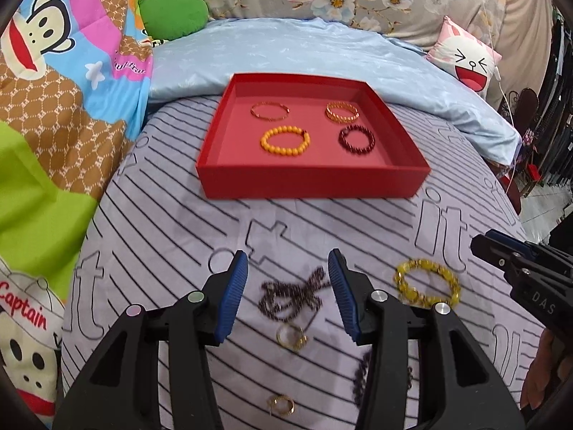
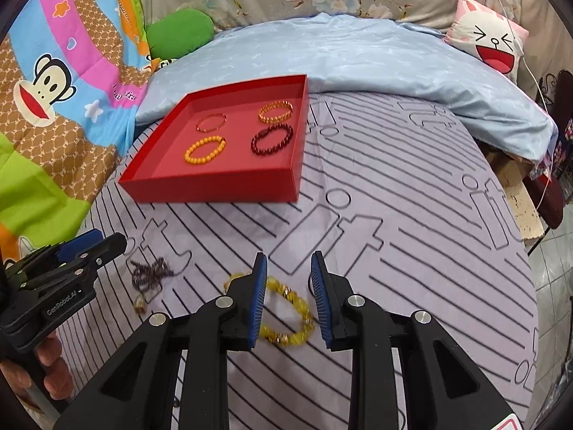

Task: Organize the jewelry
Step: 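Withdraw both tools toward the remaining bracelets, then grasp the black-and-gold bead bracelet with the left tool while the right tool grasps the yellow crystal bracelet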

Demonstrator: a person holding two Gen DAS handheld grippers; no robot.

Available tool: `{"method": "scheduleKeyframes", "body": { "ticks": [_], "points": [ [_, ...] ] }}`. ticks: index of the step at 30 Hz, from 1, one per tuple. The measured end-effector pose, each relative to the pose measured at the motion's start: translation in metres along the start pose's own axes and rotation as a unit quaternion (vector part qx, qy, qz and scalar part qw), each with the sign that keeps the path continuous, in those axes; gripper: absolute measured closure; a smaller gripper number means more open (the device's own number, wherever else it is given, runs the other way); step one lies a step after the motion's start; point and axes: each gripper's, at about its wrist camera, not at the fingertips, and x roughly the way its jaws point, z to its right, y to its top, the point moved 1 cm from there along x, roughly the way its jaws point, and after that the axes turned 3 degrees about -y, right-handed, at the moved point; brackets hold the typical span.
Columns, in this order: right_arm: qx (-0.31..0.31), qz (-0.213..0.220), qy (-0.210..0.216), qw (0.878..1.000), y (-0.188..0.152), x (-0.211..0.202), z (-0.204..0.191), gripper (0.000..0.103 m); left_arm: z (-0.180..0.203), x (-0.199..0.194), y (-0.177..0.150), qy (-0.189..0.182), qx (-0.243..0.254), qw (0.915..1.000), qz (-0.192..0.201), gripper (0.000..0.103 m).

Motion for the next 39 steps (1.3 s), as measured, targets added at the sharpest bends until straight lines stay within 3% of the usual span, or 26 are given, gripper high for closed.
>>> {"method": "scheduleKeyframes", "body": {
  "ticks": [17, 37, 39],
  "points": [
    [0.007, -0.029, -0.009, 1.000, -0.036, 0.012, 0.007, 0.077, 0.031, 0.005, -0.061, -0.033, 0.023, 0.9978, -0.052, 0.058],
    [-0.018, -0.033, -0.027, 0.999, -0.033, 0.040, -0.001, 0.077, 0.047, 0.015, -0.074, -0.038, 0.041, 0.9962, -0.067, 0.058],
    [-0.026, -0.031, -0.038, 0.998, -0.034, 0.040, -0.003, 0.081, 0.048, 0.015, -0.075, -0.032, 0.048, 0.9963, -0.064, 0.058]
  ]
}}
